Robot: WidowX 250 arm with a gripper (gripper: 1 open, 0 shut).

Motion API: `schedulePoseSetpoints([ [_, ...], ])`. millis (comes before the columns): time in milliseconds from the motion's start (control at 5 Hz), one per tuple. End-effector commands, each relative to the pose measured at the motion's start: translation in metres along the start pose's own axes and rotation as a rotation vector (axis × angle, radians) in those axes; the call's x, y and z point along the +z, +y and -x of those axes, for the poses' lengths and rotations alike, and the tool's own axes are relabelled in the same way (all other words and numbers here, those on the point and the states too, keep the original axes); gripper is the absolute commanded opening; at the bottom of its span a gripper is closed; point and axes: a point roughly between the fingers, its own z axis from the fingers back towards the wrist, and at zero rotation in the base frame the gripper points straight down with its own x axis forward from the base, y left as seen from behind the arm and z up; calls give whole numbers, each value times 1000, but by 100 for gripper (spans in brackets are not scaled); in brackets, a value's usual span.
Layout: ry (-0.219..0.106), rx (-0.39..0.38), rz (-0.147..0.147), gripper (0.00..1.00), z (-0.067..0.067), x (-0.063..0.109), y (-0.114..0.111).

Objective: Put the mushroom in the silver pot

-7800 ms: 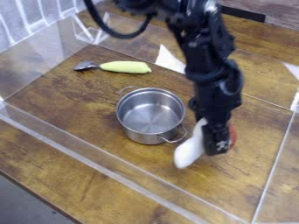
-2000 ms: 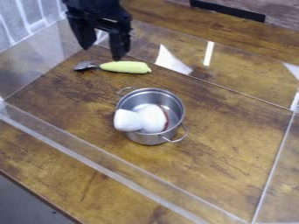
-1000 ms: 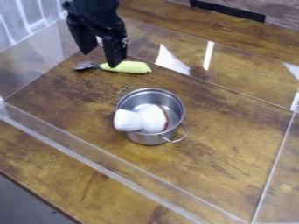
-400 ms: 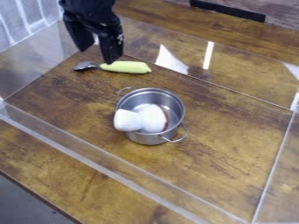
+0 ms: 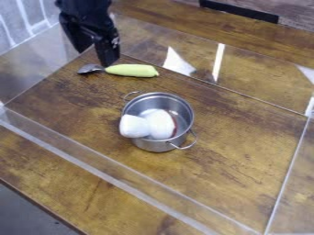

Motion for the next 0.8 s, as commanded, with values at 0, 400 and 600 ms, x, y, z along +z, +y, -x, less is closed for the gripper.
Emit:
schedulePoseSetpoints([
  [0, -36, -3, -23, 100, 2, 2, 10],
  [400, -61, -51, -2, 100, -3, -5, 9],
  [600, -62, -31, -15, 100, -4, 4, 5],
])
